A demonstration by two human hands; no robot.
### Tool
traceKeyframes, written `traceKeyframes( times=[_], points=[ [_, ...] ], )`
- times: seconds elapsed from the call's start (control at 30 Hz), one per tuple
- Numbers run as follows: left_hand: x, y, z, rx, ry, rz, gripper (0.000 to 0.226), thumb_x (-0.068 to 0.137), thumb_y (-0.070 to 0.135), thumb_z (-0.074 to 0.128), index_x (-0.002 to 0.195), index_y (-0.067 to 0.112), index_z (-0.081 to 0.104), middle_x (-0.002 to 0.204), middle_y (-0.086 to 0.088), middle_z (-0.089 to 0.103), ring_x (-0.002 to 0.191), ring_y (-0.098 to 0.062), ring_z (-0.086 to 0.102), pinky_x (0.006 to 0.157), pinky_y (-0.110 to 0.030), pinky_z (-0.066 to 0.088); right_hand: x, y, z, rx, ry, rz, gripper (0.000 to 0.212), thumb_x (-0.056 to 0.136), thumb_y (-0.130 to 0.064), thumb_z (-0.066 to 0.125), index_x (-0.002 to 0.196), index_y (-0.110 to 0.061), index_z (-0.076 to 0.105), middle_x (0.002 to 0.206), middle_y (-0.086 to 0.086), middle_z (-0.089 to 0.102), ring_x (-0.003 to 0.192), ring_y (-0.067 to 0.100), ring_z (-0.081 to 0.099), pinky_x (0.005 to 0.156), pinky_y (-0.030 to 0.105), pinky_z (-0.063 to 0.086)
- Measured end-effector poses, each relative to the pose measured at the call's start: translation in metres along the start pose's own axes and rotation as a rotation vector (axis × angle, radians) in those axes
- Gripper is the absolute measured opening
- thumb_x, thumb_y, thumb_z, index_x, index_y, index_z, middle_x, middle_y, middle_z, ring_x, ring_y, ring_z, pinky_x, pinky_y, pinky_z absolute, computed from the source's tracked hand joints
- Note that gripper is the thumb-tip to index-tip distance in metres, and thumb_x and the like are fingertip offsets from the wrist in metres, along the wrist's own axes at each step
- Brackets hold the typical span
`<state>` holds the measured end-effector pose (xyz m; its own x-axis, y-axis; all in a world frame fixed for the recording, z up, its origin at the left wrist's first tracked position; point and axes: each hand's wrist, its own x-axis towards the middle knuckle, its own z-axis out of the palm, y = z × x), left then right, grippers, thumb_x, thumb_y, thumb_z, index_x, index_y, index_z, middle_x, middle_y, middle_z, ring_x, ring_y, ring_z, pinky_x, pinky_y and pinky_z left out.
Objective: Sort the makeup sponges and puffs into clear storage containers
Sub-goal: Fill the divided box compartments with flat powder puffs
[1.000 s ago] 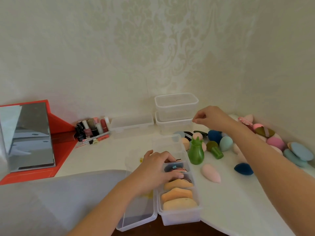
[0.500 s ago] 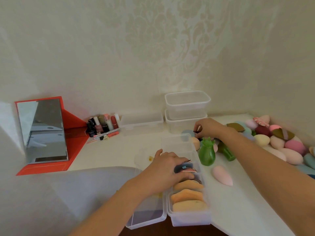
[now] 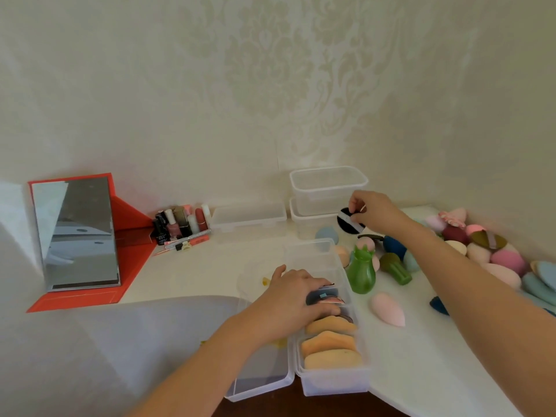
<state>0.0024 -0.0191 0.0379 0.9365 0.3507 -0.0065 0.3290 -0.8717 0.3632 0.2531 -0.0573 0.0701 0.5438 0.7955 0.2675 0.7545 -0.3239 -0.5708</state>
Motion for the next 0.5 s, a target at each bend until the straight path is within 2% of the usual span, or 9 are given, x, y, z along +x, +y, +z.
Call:
traceKeyframes(
  times=[0.07,0.13,0.2,0.23,0.3,0.37,0.43,0.5],
  points=[
    [0.000,0.000,0.000,0.002,0.002,0.002,0.049,0.089,0.054,0.050,0.134,0.033,0.048,0.127,-0.001,0.054,0.123,-0.014,0.041,0.117,-0.039,0.004,-0.003,-0.007,-0.015,-0.015,0.071,-0.017,0.020,0.085,0.003,0.053,0.089,-0.013,0.065,0.099,0.006,0.061,0.085,0.019,0.053,0.070,0.026,0.040],
    [0.000,0.000,0.000,0.005,0.004,0.013,0.048,0.089,0.054,0.049,0.132,0.033,0.050,0.126,0.000,0.055,0.121,-0.013,0.042,0.117,-0.040,0.006,-0.010,-0.018,-0.032,0.006,0.082,-0.004,0.029,0.088,0.002,0.048,0.086,-0.017,0.069,0.099,0.002,0.061,0.082,0.016,0.053,0.064,0.022,0.039],
    [0.001,0.000,-0.001,0.025,-0.006,0.016,0.048,0.089,0.055,0.049,0.131,0.032,0.050,0.127,0.001,0.055,0.122,-0.013,0.042,0.116,-0.040,0.007,-0.023,-0.032,-0.046,0.124,0.055,0.032,0.032,0.089,0.002,0.048,0.089,-0.017,0.074,0.098,-0.004,0.063,0.077,0.006,0.055,0.061,0.014,0.039],
    [0.001,0.001,-0.001,0.036,-0.012,0.014,0.049,0.089,0.054,0.048,0.132,0.031,0.050,0.128,0.001,0.055,0.124,-0.013,0.042,0.116,-0.039,0.006,-0.030,-0.039,-0.051,0.226,0.021,0.047,0.031,0.089,0.001,0.049,0.092,-0.016,0.074,0.098,-0.006,0.064,0.080,0.002,0.056,0.066,0.011,0.040],
    [0.001,0.002,-0.002,0.056,-0.018,0.016,0.049,0.090,0.054,0.047,0.132,0.030,0.049,0.130,0.001,0.055,0.125,-0.014,0.042,0.115,-0.038,0.006,-0.047,-0.050,-0.057,0.436,-0.105,0.047,0.031,0.088,0.003,0.050,0.093,-0.015,0.074,0.106,-0.003,0.069,0.097,0.006,0.061,0.087,0.016,0.045],
    [0.001,0.003,-0.004,0.076,-0.025,0.029,0.046,0.091,0.054,0.046,0.129,0.030,0.051,0.126,0.002,0.059,0.121,-0.014,0.046,0.114,-0.039,0.009,-0.064,-0.058,-0.057,0.494,-0.246,0.029,0.038,0.084,0.008,0.048,0.096,-0.018,0.073,0.113,0.003,0.069,0.109,0.014,0.061,0.099,0.024,0.044],
    [0.000,0.002,-0.004,0.071,-0.036,0.036,0.042,0.091,0.056,0.045,0.124,0.031,0.053,0.120,0.005,0.062,0.114,-0.014,0.050,0.110,-0.039,0.017,-0.079,-0.063,-0.054,0.399,-0.355,-0.006,0.048,0.078,0.010,0.050,0.106,-0.023,0.071,0.114,0.003,0.068,0.110,0.018,0.061,0.100,0.029,0.045],
    [0.001,0.001,-0.003,0.039,-0.031,0.046,0.032,0.090,0.057,0.045,0.111,0.036,0.055,0.109,0.009,0.065,0.098,-0.011,0.051,0.104,-0.038,0.027,-0.089,-0.066,-0.046,0.313,-0.415,-0.045,0.048,0.078,0.007,0.059,0.112,-0.026,0.067,0.106,-0.001,0.070,0.102,0.017,0.064,0.094,0.030,0.047]
  ],
)
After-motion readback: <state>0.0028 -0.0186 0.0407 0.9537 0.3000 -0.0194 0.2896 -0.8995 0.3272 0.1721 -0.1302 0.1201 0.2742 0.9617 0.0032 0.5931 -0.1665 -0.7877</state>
